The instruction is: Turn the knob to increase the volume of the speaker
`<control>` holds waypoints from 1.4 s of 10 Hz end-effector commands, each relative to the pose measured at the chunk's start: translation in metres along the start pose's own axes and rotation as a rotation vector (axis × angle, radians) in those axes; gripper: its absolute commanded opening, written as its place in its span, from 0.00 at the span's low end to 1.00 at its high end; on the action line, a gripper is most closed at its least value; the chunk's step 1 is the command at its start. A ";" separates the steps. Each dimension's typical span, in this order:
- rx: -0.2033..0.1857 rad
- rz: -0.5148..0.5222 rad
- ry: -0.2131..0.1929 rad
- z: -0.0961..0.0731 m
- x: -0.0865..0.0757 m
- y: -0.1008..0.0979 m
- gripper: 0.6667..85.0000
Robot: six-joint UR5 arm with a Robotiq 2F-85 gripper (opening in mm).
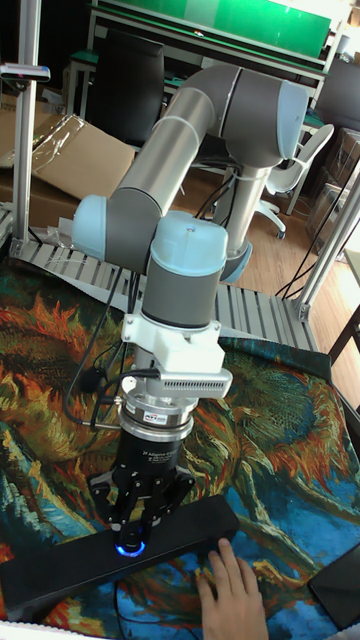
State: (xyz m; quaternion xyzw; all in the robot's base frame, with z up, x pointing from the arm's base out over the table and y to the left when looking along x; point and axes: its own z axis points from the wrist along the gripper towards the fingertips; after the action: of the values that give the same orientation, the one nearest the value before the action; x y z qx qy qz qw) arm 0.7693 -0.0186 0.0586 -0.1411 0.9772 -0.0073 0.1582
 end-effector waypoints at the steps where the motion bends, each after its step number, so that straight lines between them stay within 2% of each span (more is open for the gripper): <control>1: 0.004 0.063 0.009 -0.003 -0.002 0.000 0.06; 2: 0.010 0.069 0.014 -0.003 -0.002 0.001 0.06; 5: -0.008 0.103 0.016 -0.001 -0.003 0.008 0.06; 8: 0.014 0.115 0.053 -0.002 0.007 0.001 0.06; 9: 0.006 0.156 0.057 -0.002 0.008 0.003 0.05; 12: 0.023 0.234 0.085 -0.005 0.004 0.012 0.04; 14: 0.013 0.270 0.061 -0.004 0.000 0.011 0.03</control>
State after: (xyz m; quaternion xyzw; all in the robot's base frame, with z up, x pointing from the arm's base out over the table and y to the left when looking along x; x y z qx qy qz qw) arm 0.7620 -0.0113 0.0596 -0.0368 0.9914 -0.0072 0.1252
